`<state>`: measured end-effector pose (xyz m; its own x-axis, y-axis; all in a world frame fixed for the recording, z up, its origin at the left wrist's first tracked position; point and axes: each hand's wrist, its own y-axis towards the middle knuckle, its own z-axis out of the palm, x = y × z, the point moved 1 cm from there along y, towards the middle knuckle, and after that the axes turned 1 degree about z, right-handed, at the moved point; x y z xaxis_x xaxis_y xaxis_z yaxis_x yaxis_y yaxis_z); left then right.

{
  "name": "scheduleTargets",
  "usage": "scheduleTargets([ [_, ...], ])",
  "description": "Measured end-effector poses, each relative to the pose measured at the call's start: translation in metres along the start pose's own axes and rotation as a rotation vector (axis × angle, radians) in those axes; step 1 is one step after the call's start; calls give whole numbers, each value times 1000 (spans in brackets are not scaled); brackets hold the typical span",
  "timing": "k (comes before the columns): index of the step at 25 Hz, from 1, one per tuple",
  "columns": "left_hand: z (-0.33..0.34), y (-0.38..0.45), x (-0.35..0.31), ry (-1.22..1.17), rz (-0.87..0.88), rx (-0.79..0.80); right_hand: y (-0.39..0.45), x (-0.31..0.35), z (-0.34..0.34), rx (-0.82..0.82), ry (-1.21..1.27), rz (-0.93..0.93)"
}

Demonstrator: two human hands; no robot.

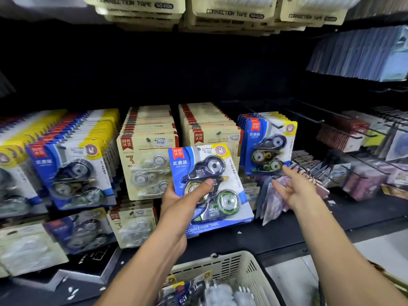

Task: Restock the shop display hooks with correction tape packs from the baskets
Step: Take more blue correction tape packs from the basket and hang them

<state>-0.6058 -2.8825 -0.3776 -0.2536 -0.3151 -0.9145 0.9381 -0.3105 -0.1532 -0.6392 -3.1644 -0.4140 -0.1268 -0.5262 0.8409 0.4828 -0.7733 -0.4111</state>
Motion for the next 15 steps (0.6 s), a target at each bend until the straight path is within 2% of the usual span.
scheduleTargets([
  [3, -1, -2, -3, -3, 10, -2, -18, 2, 8, 67, -140, -40],
  [7, 0, -5, -4, -41, 64, -34, -85, 9, 29, 505, -405, -218],
  [10, -1, -5, -4, -83, 77, -72, -124, 0, 34, 788, -641, -251],
  [12, 0, -8, -5, -88, 73, -54, -132, -4, 32, 801, -714, -289],
  [15, 1, -13, -7, -106, 39, -17, -137, 0, 25, 731, -593, -232],
])
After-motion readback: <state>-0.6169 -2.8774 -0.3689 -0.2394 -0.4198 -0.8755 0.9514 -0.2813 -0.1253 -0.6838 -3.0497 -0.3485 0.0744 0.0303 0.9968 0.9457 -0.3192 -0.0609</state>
